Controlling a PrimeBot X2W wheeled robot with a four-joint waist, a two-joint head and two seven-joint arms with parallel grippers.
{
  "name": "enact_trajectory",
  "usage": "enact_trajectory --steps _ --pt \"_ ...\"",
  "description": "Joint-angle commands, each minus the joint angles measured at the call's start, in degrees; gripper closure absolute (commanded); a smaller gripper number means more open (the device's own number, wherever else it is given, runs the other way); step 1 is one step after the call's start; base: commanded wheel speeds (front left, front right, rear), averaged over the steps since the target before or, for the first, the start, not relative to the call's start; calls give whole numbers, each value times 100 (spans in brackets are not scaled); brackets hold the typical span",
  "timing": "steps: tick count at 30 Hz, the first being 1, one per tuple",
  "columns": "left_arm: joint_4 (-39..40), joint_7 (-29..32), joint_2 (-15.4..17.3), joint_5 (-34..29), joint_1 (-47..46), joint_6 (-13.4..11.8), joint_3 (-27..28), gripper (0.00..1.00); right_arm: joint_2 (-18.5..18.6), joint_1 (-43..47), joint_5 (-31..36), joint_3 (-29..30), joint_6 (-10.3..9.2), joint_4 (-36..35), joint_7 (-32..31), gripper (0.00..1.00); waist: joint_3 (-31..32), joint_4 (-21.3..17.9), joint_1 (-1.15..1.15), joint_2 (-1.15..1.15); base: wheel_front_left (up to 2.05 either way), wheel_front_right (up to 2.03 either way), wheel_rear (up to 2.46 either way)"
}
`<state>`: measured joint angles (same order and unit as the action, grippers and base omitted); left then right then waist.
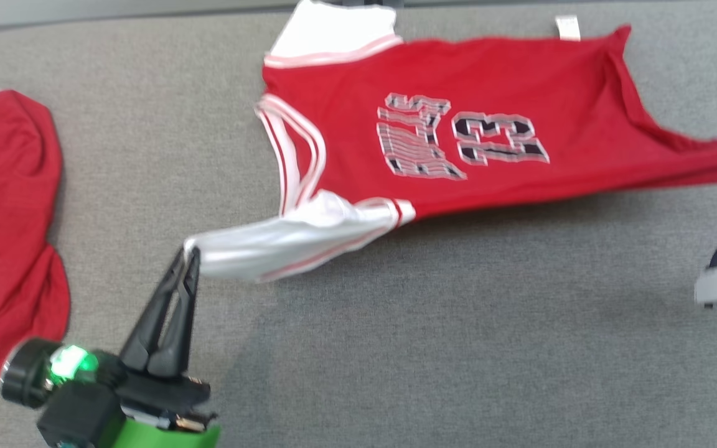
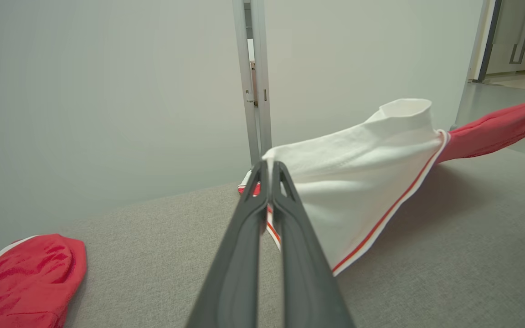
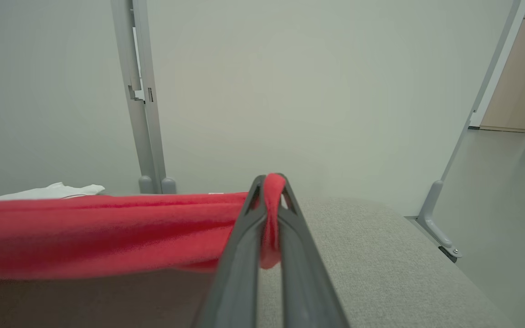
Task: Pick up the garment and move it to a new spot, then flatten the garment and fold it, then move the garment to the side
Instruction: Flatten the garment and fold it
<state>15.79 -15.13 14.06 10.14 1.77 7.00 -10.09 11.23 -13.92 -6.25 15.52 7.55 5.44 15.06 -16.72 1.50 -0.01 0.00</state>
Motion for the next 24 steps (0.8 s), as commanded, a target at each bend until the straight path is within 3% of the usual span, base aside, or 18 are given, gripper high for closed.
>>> enact_trajectory --steps 1,9,17,24 --pt "41 -2 -35 -8 222 1 -13 100 -31 234 13 61 -12 -51 17 100 374 42 1 0 0 0 0" --pt "-214 -2 -118 63 470 43 -195 100 -179 708 34 15 -11 61 17 100 242 67 1 0 0 0 0" --pt "-1220 -2 215 -9 -821 51 -857 100 -208 250 181 -136 -11 628 17 100 -164 61 1 0 0 0 0" --pt "-2109 -2 251 -184 -2024 49 -1065 100 -234 -234 442 -197 -11 1214 17 100 -481 -29 1 0 0 0 0"
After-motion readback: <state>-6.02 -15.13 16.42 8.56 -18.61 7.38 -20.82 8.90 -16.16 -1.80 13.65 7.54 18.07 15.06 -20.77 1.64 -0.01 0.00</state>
